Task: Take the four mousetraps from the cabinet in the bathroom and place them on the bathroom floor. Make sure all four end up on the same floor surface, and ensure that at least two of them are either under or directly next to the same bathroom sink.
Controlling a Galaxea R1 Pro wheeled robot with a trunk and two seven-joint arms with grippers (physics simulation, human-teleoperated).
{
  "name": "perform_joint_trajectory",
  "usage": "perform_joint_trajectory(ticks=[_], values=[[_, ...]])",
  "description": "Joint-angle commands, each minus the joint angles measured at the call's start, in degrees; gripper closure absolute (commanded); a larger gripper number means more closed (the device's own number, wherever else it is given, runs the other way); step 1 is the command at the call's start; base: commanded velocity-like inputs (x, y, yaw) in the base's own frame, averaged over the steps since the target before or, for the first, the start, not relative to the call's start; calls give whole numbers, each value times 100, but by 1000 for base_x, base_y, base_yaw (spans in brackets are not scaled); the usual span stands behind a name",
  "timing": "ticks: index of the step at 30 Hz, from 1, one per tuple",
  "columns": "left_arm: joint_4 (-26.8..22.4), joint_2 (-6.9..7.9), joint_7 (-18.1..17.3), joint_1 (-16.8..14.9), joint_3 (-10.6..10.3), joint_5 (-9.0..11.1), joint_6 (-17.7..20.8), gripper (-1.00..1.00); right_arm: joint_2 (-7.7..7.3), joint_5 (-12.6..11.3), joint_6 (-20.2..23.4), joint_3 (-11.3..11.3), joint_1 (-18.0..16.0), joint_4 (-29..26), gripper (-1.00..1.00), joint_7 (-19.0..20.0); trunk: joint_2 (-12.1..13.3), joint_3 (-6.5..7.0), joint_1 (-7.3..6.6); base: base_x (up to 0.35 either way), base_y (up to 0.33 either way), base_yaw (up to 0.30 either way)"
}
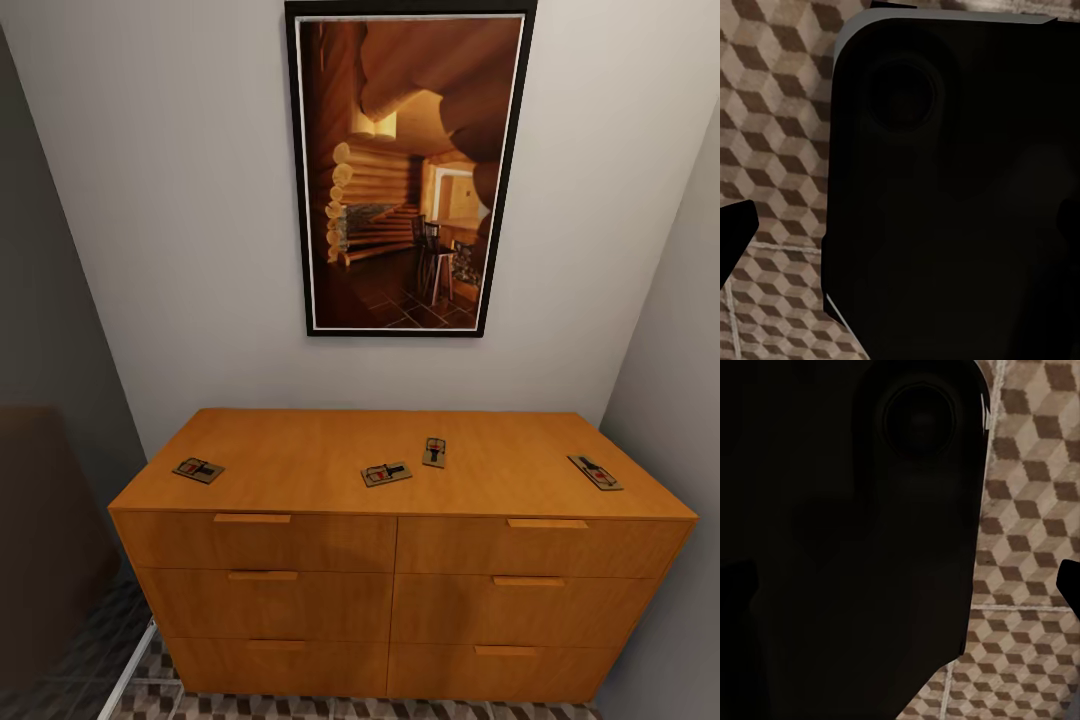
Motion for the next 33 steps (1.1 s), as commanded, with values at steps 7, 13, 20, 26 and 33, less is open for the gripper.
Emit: perform_joint_trajectory(ticks=[7,13,20,26,33], values=[[-1,-11,4,-1,1,57,-10,-100,-1,11,-4,4,-1,0,-100,-1,-2,-4,0,0,0,0],[-42,-31,5,-1,-4,51,-13,-100,-14,11,7,-5,-1,0,-100,3,-2,-4,0,0,0,0],[-471,-74,-27,-1,-27,14,68,-100,-24,18,88,-13,-3,-49,-100,9,-2,-4,0,0,0,0],[-1181,-75,-43,-1,-51,1,479,-100,-26,29,394,-10,-8,-709,-100,-82,-2,-4,0,0,0,0],[-2178,-61,-42,-1,-55,-11,1214,-100,-43,27,1114,-12,-9,-1748,-100,-124,-2,-4,0,0,0,0]])
